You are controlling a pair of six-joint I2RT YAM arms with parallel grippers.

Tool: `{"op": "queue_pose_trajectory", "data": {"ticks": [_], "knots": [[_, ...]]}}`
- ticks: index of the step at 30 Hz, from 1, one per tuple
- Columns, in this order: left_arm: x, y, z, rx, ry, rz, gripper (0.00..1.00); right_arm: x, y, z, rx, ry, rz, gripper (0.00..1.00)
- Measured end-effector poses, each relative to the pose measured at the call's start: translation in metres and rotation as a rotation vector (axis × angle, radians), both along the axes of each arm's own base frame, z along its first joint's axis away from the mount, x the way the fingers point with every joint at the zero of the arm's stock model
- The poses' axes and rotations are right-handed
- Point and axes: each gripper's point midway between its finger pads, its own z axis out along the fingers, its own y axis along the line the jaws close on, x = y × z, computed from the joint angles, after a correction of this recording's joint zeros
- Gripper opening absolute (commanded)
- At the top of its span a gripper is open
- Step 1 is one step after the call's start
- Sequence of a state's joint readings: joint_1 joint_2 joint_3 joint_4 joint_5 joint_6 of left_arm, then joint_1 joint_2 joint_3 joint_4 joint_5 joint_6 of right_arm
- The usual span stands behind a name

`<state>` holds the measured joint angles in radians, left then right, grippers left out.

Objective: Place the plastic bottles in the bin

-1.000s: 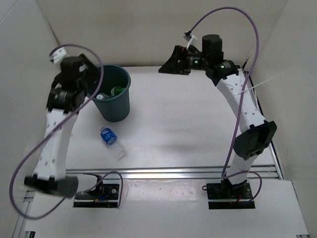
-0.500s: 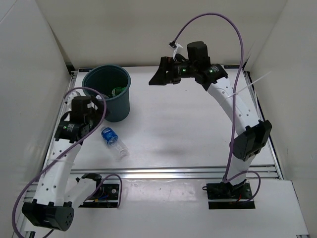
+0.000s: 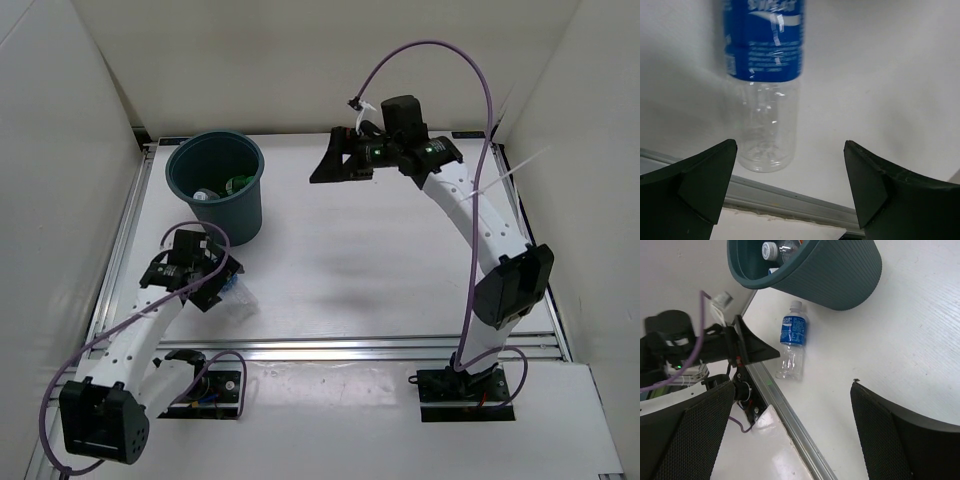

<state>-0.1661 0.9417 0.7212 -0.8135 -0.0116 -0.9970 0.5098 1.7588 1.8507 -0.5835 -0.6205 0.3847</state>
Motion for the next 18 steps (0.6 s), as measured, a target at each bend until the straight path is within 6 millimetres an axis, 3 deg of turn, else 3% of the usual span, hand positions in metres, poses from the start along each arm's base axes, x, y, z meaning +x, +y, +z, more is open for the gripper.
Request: {"op": "queue_pose_trajectory", "data": {"ticks": [4,11,16,17,18], "knots": [[-0.010,0.001,-0.025,0.010,0.086,-0.003,1.00,-0.001,-0.006,0.011,0.011,-0.024,-0.012,1.00],[-0.005,-0.002,-0.049,0.022,0.170,-0.024,0.98,-0.004,-0.010,0.014,0.009,-0.036,-0.020,1.00],[-0.010,-0.004,-0.069,0.030,0.259,-0.052,0.70,-0.005,-0.011,0.008,-0.002,-0.021,-0.021,1.00],[-0.010,-0.004,-0.070,0.030,0.264,-0.058,0.55,-0.005,-0.011,0.006,-0.005,-0.020,-0.022,1.00],[-0.010,-0.005,-0.070,0.026,0.262,-0.061,0.48,-0.005,-0.012,0.005,-0.007,-0.016,-0.023,1.00]]}}
